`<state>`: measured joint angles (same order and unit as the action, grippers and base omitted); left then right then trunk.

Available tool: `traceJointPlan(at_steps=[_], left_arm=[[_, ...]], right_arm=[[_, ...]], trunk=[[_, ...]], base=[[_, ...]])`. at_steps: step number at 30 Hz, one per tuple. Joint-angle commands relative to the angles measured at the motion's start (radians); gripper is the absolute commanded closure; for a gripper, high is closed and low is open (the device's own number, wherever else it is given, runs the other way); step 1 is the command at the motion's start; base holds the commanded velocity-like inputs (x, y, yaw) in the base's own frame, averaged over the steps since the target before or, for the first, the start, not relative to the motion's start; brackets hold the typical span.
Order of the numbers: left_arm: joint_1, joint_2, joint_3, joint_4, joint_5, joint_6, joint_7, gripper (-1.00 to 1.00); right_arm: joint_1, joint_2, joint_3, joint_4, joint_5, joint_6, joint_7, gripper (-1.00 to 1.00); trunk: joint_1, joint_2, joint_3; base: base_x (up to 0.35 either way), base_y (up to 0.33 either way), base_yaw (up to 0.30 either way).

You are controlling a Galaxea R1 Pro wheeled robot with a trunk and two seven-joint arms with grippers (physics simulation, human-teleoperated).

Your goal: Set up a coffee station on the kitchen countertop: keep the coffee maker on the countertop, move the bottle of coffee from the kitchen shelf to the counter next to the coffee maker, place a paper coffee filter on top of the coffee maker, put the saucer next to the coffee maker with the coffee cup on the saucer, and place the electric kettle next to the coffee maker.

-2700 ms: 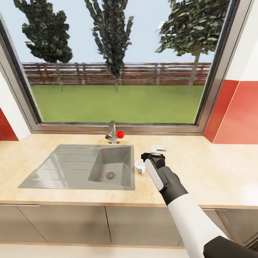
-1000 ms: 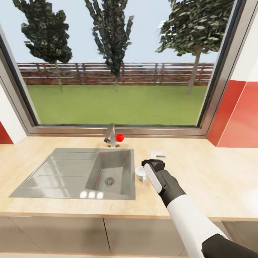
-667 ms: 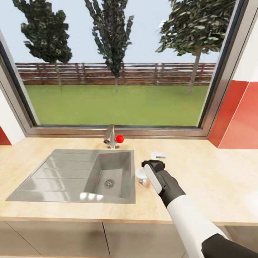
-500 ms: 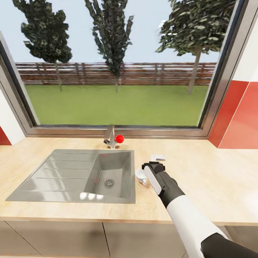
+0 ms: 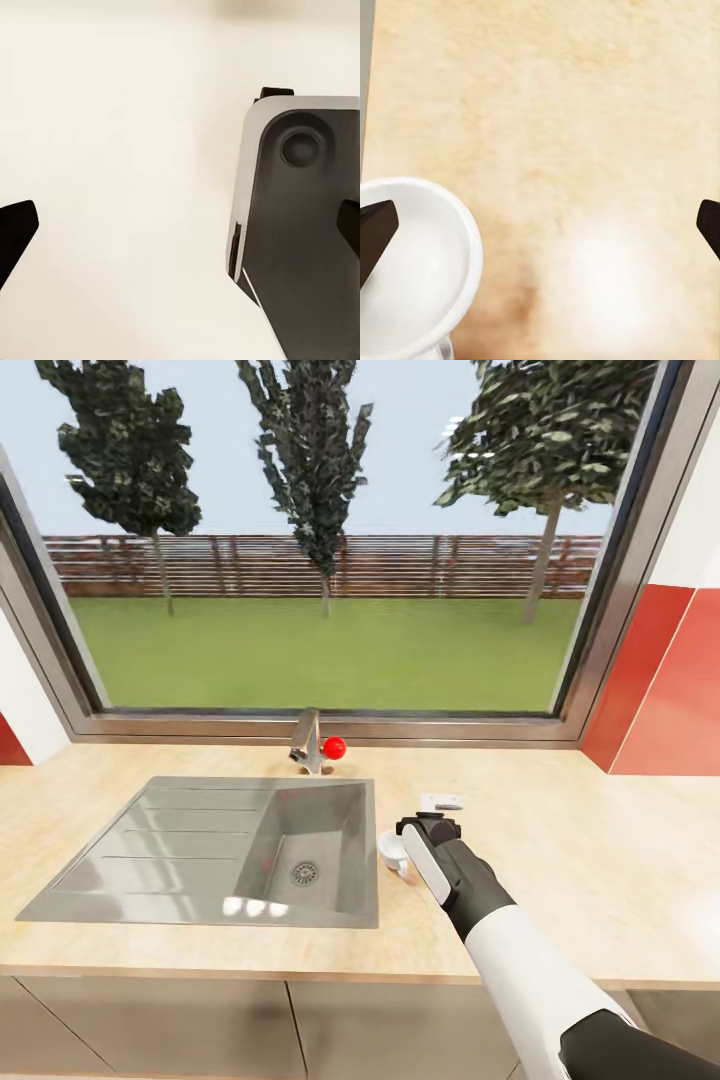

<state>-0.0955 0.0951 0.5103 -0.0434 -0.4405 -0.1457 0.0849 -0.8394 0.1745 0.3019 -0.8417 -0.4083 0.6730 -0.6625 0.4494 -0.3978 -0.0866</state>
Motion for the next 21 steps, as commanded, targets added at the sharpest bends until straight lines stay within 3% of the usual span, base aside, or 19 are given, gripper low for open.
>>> traceJointPlan(at_steps=[1, 21], left_arm=[[-0.001, 0.0, 0.007, 0.002, -0.011, -0.005, 0.004, -1.0], [-0.001, 0.0, 0.007, 0.003, -0.011, -0.005, 0.004, -1.0]], right_arm=[[-0.001, 0.0, 0.002, 0.0, -0.009, 0.002, -0.009, -1.0], [-0.001, 0.0, 0.002, 0.034, -0.009, -0.001, -0.009, -1.0]], trunk=[[0.001, -0.002, -0.002], [0.001, -0.002, -0.002]], base=[[0.0, 0.0, 0.0], [0.02, 0.015, 0.0]])
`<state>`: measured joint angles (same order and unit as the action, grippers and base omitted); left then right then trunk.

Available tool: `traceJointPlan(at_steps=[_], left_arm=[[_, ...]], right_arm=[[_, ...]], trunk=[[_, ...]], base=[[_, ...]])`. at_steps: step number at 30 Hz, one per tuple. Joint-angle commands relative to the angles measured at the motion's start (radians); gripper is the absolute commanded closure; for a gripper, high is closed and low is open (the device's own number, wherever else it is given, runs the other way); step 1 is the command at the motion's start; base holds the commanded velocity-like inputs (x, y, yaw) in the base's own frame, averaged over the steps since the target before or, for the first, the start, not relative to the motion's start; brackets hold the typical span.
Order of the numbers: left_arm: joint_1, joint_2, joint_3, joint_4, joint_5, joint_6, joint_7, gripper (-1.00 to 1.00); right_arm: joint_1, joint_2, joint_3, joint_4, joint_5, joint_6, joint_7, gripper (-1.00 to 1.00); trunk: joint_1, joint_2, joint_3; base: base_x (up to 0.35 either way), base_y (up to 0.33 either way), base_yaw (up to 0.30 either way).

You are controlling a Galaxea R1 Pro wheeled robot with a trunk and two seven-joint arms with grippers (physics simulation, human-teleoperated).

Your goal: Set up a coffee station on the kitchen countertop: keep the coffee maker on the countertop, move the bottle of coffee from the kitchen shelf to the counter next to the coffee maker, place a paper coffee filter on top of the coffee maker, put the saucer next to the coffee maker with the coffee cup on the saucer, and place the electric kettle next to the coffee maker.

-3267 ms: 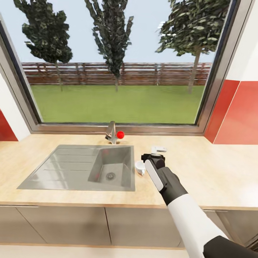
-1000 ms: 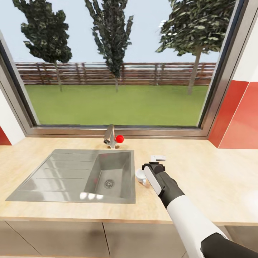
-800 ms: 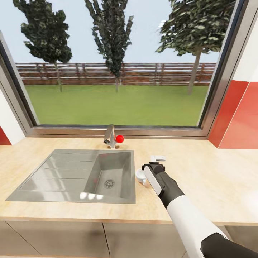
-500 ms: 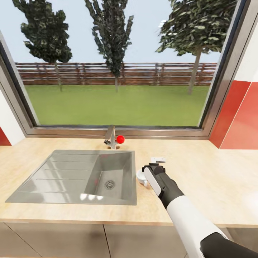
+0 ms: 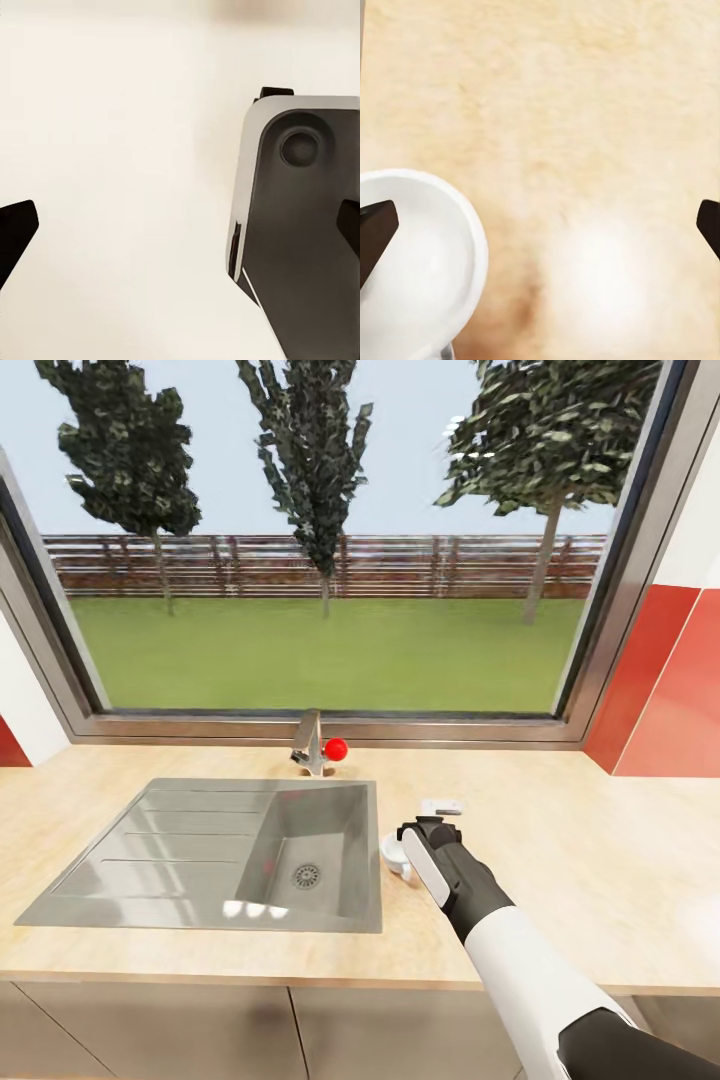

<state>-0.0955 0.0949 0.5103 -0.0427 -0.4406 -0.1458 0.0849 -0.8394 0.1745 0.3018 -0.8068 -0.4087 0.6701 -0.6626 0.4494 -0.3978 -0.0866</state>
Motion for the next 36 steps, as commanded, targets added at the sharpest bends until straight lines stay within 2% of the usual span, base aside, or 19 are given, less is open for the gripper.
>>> traceJointPlan(at_steps=[1, 13, 32, 36], left_arm=[[-0.001, 0.0, 0.007, 0.002, -0.01, -0.005, 0.004, -1.0], [-0.001, 0.0, 0.007, 0.003, -0.01, -0.005, 0.005, -1.0], [-0.001, 0.0, 0.007, 0.003, -0.011, -0.005, 0.004, -1.0], [-0.001, 0.0, 0.007, 0.004, -0.011, -0.005, 0.004, -1.0]], right_arm=[[-0.001, 0.0, 0.002, 0.003, -0.009, 0.002, -0.009, -1.0], [-0.001, 0.0, 0.002, 0.036, -0.009, -0.027, -0.008, -1.0], [-0.001, 0.0, 0.002, 0.081, -0.01, -0.03, -0.008, -1.0], [-0.001, 0.0, 0.002, 0.09, -0.009, -0.041, 0.012, -1.0]], trunk=[[0.001, -0.002, -0.002], [0.001, -0.002, -0.002], [0.001, -0.002, -0.002], [0.001, -0.002, -0.002]], base=[[0.0, 0.0, 0.0], [0.0, 0.038, 0.0], [0.0, 0.054, 0.0], [0.0, 0.012, 0.0]])
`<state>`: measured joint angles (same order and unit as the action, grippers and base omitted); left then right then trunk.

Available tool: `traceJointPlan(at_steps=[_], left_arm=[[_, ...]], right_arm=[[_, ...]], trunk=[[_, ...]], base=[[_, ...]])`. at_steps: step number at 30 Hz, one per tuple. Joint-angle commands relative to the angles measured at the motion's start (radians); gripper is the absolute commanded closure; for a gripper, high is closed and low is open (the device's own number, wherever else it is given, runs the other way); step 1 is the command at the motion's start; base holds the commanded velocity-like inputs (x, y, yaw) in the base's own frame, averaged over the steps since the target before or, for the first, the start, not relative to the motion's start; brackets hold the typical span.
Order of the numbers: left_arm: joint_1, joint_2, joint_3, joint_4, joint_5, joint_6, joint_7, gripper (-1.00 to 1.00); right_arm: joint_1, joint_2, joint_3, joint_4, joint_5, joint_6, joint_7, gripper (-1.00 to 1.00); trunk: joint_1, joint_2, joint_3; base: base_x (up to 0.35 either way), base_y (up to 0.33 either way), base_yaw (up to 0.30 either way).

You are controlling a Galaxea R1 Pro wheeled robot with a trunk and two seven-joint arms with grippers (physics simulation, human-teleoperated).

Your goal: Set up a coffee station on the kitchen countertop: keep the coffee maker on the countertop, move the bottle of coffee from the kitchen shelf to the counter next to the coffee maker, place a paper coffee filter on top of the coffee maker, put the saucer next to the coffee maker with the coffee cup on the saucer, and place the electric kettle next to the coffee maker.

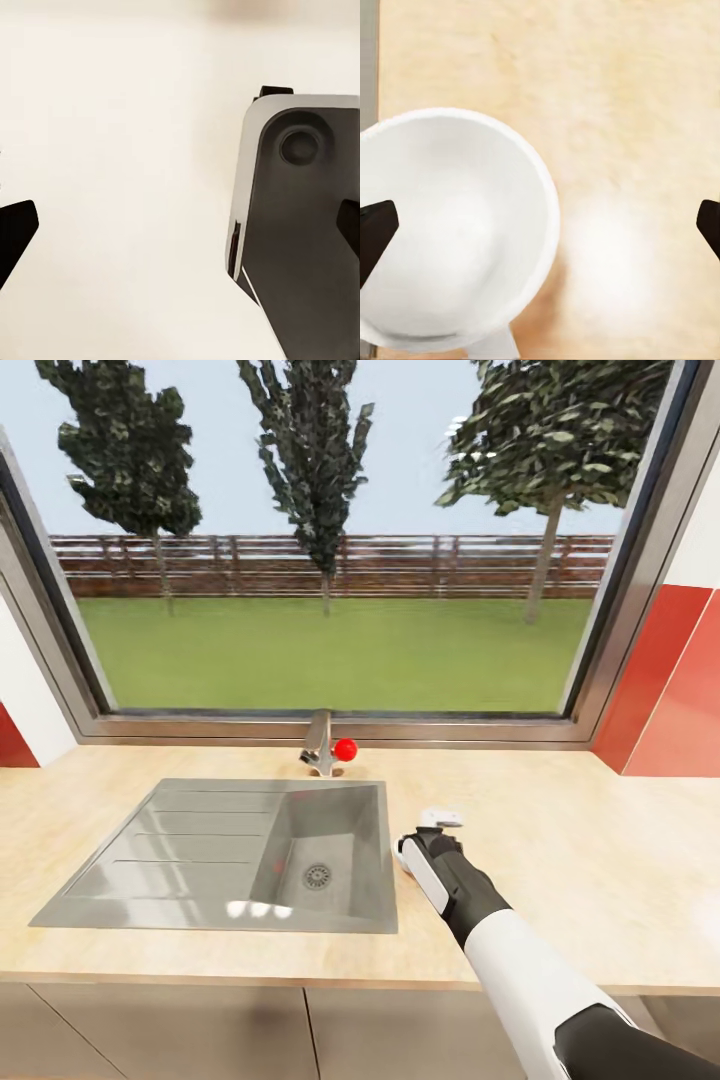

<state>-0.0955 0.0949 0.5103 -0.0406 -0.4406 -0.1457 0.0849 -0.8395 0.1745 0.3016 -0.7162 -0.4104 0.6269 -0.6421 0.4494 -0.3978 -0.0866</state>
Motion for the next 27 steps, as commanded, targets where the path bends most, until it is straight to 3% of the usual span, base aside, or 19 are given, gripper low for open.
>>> traceJointPlan(at_steps=[1, 7, 27], left_arm=[[-0.001, 0.0, 0.007, 0.002, -0.01, -0.005, 0.004, -1.0], [-0.001, 0.0, 0.007, 0.002, -0.011, -0.005, 0.004, -1.0], [-0.001, 0.0, 0.007, 0.002, -0.01, -0.005, 0.004, -1.0]], right_arm=[[-0.001, 0.0, 0.002, 0.001, -0.007, -0.007, 0.007, -1.0], [-0.001, 0.0, 0.002, 0.006, -0.003, -0.039, 0.056, -1.0], [-0.001, 0.0, -0.002, 0.047, 0.001, -0.044, 0.059, -1.0]], trunk=[[0.001, -0.002, -0.002], [0.001, -0.002, -0.002], [0.001, -0.002, -0.002]], base=[[0.0, 0.004, 0.0], [0.0, 0.001, 0.0], [0.0, 0.0, 0.0]])
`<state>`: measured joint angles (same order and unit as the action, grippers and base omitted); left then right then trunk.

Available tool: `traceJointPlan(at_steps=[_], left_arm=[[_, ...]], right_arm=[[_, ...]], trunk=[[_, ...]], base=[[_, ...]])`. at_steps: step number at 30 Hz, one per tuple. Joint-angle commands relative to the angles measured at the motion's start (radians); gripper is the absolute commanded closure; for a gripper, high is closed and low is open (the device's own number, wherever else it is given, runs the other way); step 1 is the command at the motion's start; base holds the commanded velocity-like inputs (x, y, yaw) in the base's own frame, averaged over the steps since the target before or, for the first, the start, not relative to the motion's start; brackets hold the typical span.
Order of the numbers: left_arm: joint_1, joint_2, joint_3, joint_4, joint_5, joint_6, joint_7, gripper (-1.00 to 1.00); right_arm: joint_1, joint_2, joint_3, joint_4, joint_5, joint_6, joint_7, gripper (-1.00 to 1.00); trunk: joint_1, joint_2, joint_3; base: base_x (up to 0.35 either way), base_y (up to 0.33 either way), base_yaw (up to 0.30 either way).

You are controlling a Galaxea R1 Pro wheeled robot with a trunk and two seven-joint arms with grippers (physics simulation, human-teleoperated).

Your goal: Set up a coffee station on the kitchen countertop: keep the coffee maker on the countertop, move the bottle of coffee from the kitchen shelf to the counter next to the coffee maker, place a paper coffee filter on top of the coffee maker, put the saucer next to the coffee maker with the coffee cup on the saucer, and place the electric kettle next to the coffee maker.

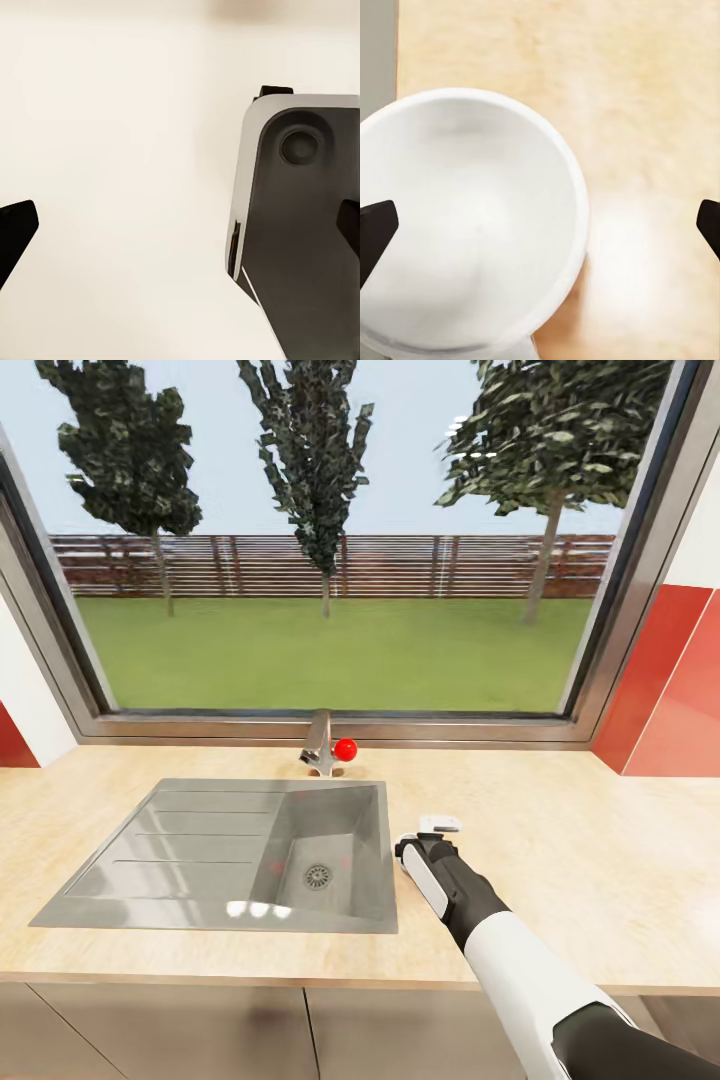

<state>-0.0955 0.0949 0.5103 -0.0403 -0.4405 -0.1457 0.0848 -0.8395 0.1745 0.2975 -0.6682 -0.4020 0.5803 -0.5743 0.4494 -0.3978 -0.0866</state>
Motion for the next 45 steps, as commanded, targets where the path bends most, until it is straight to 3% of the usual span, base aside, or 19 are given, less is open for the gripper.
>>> traceJointPlan(at_steps=[1, 16, 42, 43, 45], left_arm=[[-0.001, 0.0, 0.007, 0.002, -0.011, -0.005, 0.004, -1.0], [-0.001, 0.0, 0.006, 0.002, -0.011, -0.005, 0.004, -1.0], [-0.001, 0.0, 0.007, 0.002, -0.011, -0.005, 0.004, -1.0], [-0.001, 0.0, 0.007, 0.002, -0.011, -0.005, 0.004, -1.0], [-0.001, 0.0, 0.007, 0.002, -0.011, -0.006, 0.004, -1.0]], right_arm=[[-0.001, 0.0, 0.002, -0.001, -0.008, 0.003, -0.009, -1.0], [-0.001, 0.0, 0.002, 0.055, -0.012, -0.058, -0.007, -1.0], [-0.001, 0.0, 0.003, 0.057, -0.014, -0.062, -0.007, -1.0], [-0.001, 0.0, 0.003, 0.057, -0.014, -0.062, -0.007, 1.0], [-0.001, 0.0, 0.003, 0.056, -0.014, -0.062, -0.007, 1.0]], trunk=[[0.001, -0.002, -0.002], [0.001, -0.002, -0.002], [0.001, -0.002, -0.002], [0.001, -0.002, -0.002], [0.001, -0.002, -0.002]], base=[[0.0, 0.0, 0.0], [0.0, 0.0, 0.0], [0.0, 0.0, 0.0], [0.0, 0.0, 0.0], [0.0, 0.0, 0.0]])
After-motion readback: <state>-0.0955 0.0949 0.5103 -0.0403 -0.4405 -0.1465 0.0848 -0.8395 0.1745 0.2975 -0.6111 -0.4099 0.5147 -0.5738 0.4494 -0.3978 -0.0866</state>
